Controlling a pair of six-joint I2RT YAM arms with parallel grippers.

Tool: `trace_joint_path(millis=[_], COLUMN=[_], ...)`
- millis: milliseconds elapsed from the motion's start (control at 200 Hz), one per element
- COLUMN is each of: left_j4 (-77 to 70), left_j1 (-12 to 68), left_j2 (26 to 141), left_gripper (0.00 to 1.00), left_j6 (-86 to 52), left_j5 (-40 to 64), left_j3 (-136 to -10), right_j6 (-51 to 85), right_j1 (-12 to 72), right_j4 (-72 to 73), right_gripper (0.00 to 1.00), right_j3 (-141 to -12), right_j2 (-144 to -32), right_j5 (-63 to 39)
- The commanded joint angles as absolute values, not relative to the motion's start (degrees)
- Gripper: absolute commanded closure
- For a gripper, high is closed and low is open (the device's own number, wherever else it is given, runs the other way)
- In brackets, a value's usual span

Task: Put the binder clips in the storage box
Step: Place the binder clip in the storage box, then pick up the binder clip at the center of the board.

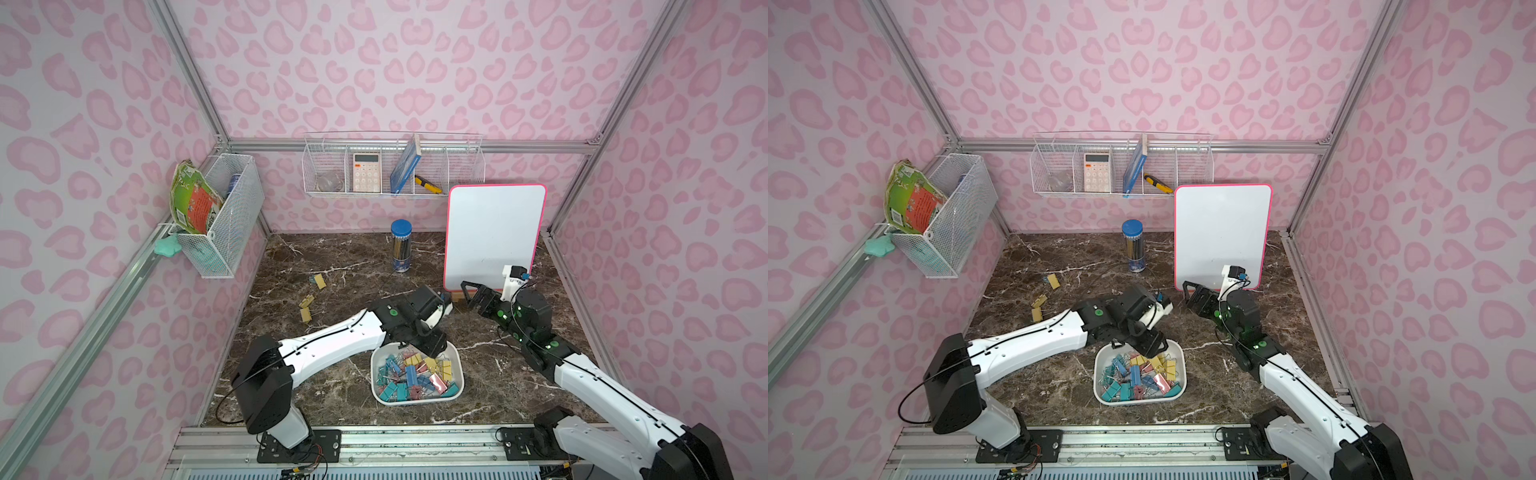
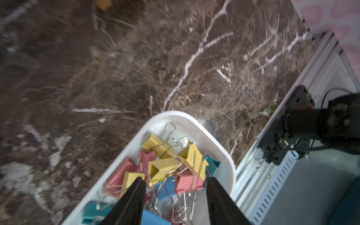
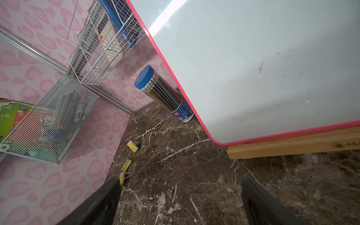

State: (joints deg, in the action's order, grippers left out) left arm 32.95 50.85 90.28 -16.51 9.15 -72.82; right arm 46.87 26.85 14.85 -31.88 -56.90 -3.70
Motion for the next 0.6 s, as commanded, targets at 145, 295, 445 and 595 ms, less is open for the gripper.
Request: trace_joint_path(millis=[145,295,445,595], left_j4=[39.18,35.74,34.1,40.25], left_j1=[26.55,8.42,-0.19,-1.07], left_j2=[87.29,91.31,98.48,105.85], left_gripper=[0.25,0.29,0.3,0.3], left_j6=[-22.18,-30.4,-34.97,-32.87], left_j5=[0.56,12.28,16.81,8.82], left_j3=[-75.87,-75.79,-78.75,-87.31], right_j6=[46.71,47.11,47.28,47.37], right_j1=[28.3,29.2,29.67,29.71], right_j4=[16.18,16.7,16.7,16.57], right_gripper=[0.01,0.01,0.01,0.01], right_j3=[-32.72,-32.62,-32.21,-31.92], right_j2=[-57.63,-57.83,-57.44,-56.87], right_j5=[-3.68,-3.55,-3.28,-3.09])
